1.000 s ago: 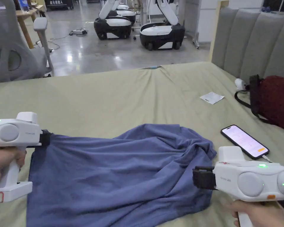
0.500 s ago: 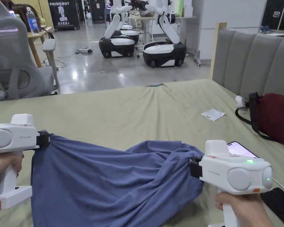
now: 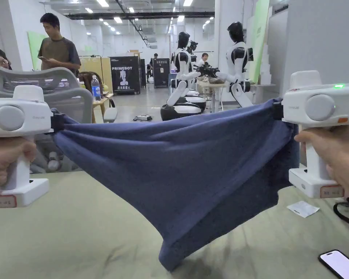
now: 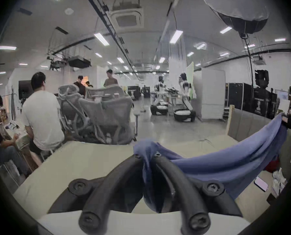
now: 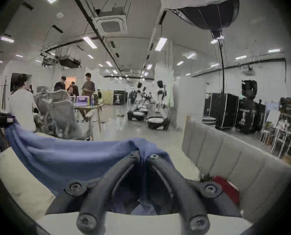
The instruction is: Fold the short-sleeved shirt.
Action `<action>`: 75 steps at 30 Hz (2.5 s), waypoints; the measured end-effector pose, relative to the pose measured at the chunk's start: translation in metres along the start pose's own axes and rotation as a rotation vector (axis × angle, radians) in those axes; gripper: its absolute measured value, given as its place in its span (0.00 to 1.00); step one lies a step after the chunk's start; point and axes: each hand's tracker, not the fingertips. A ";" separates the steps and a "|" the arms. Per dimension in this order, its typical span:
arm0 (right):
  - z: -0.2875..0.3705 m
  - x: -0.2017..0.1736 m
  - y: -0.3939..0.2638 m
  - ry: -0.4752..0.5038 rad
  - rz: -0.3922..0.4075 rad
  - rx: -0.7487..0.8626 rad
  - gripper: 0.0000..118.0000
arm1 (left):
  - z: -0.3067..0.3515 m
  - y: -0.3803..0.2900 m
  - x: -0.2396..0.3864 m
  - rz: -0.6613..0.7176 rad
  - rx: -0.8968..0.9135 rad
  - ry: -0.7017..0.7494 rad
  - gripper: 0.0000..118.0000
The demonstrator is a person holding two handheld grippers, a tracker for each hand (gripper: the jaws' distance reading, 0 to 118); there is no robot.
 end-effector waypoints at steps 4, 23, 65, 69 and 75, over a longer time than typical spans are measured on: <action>-0.032 -0.002 0.040 -0.009 0.010 0.011 0.05 | -0.004 0.030 0.000 0.014 0.035 0.038 0.02; -0.072 -0.007 -0.021 0.007 -0.007 0.001 0.05 | -0.041 -0.048 0.011 -0.003 -0.050 0.011 0.02; 0.231 0.024 -0.359 0.097 0.124 -0.492 0.94 | 0.257 -0.376 0.002 0.024 -0.489 -0.047 0.94; 0.250 0.025 -0.333 0.108 0.052 -0.457 0.74 | 0.270 -0.352 -0.001 0.050 -0.411 -0.046 0.75; 0.238 -0.010 -0.324 0.096 0.080 -0.362 0.00 | 0.285 -0.337 0.004 0.030 -0.309 0.003 0.00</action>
